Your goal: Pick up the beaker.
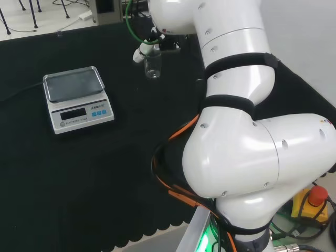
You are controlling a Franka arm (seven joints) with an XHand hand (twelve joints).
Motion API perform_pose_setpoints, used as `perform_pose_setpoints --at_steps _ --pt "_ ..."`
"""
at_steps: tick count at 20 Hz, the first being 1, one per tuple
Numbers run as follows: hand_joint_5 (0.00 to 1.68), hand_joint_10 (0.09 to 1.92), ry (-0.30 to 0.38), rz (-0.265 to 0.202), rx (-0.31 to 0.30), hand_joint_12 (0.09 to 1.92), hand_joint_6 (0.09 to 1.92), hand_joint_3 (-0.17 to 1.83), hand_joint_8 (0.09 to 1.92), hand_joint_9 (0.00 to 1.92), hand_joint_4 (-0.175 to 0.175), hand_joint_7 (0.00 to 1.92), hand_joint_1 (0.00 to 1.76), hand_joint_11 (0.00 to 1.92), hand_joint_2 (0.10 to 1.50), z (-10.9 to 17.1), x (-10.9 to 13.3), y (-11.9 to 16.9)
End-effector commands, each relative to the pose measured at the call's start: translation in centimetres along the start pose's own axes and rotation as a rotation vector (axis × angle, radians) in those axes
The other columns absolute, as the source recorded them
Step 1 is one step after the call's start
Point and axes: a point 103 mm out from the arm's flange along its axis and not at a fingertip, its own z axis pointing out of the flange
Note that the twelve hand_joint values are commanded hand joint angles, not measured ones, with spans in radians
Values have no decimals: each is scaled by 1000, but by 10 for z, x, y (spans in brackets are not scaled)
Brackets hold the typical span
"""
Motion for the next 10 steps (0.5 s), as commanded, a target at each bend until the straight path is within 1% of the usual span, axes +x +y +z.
perform_pose_setpoints --at_steps 1,6,8,10 --pt "0 855 -15 4 0 1206 87 32 400 35 91 0 433 0 620 10 13 15" --pt "0 854 -21 7 -1 1204 87 31 385 27 94 0 451 0 623 15 18 26" --pt "0 855 -20 16 -1 1203 87 34 383 25 96 0 477 0 631 17 17 29" --pt "0 859 -28 21 -2 1217 87 38 421 37 100 1 531 0 649 19 17 32"
